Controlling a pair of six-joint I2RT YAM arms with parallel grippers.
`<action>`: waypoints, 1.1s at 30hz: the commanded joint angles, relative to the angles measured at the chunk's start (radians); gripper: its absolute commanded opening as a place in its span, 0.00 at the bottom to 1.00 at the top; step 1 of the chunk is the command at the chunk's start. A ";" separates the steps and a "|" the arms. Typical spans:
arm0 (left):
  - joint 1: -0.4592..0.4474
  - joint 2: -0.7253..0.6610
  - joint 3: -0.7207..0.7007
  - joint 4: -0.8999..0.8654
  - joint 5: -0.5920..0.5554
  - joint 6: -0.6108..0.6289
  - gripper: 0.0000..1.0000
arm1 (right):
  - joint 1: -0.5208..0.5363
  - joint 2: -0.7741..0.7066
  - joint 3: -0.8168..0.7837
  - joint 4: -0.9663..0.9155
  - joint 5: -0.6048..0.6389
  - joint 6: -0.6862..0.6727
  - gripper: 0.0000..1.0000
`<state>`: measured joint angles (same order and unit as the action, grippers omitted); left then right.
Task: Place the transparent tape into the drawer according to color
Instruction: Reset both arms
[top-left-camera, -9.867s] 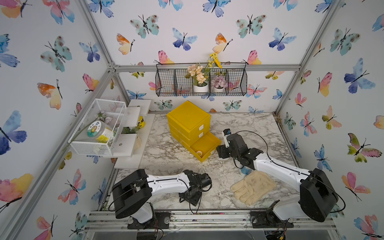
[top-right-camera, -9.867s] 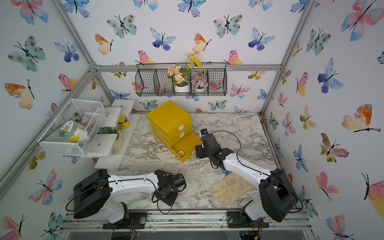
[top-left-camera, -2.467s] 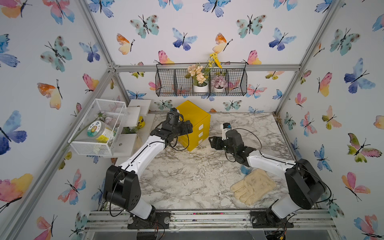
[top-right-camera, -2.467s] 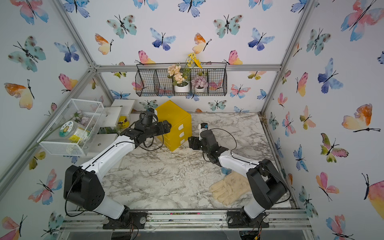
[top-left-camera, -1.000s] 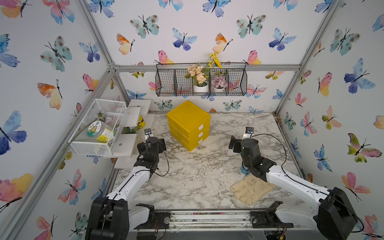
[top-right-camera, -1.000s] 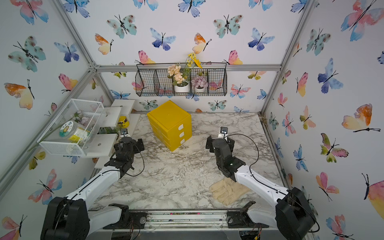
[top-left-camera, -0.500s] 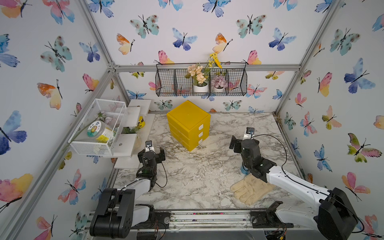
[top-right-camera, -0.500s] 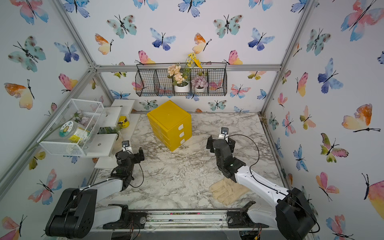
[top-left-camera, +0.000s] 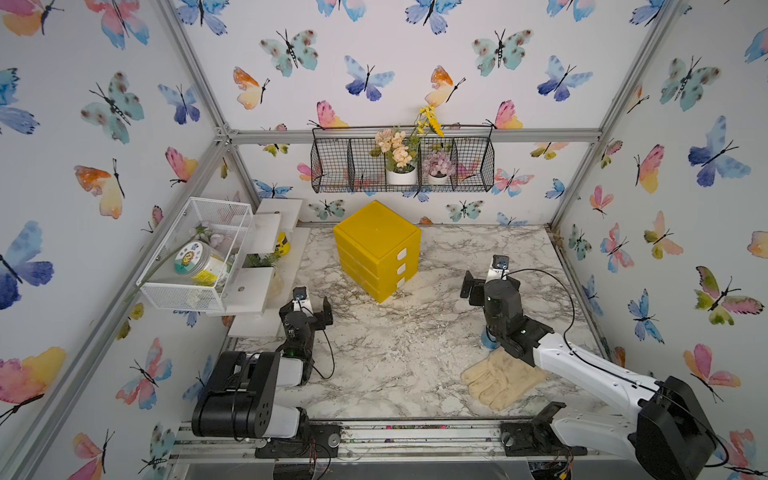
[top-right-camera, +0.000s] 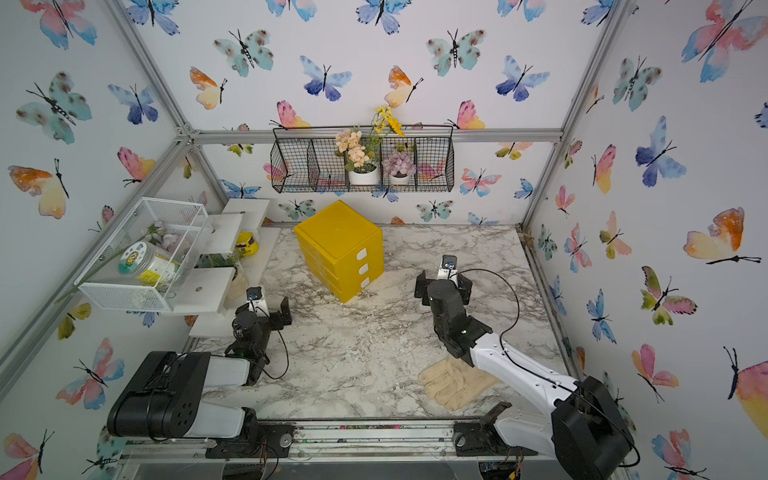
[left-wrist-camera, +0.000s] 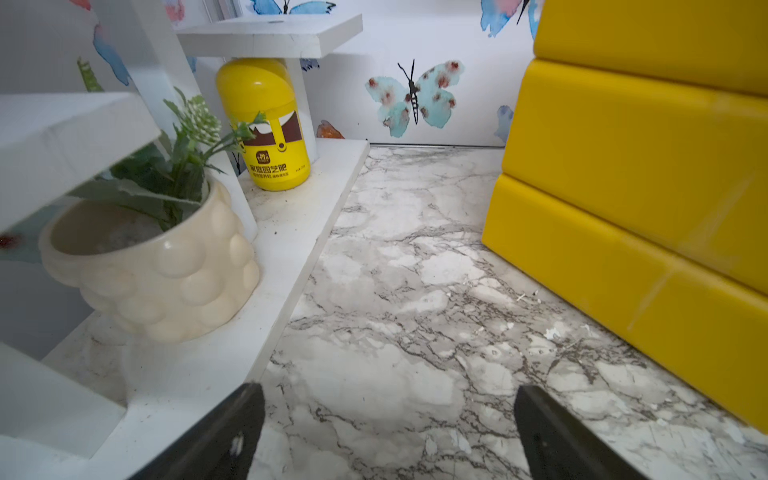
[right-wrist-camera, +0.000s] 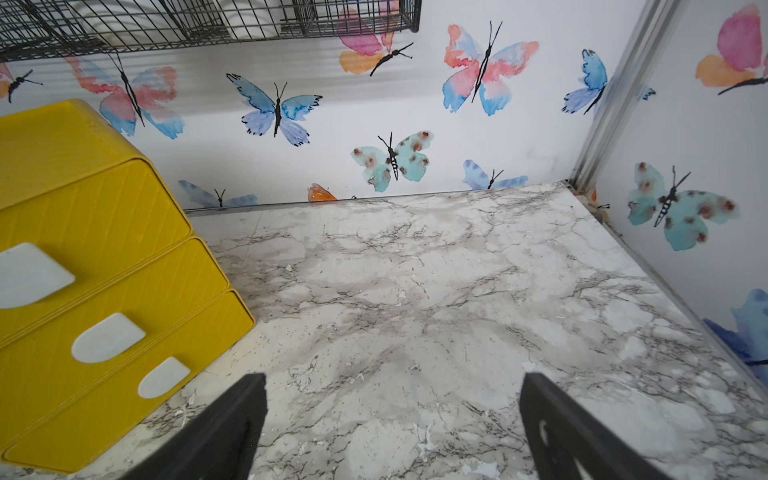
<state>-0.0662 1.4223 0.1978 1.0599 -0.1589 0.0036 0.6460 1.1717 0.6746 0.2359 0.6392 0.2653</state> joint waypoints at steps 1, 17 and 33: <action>0.009 -0.011 0.010 0.022 0.020 -0.013 0.99 | -0.029 -0.066 -0.023 0.073 0.020 -0.173 1.00; 0.005 -0.010 0.011 0.025 0.016 -0.013 0.99 | -0.488 0.173 -0.303 0.547 -0.429 -0.298 0.99; 0.006 -0.009 0.010 0.023 0.016 -0.012 0.99 | -0.559 0.398 -0.412 0.930 -0.549 -0.262 0.99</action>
<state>-0.0647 1.4223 0.2005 1.0653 -0.1585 -0.0044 0.0921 1.5726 0.2680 1.1175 0.1265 -0.0082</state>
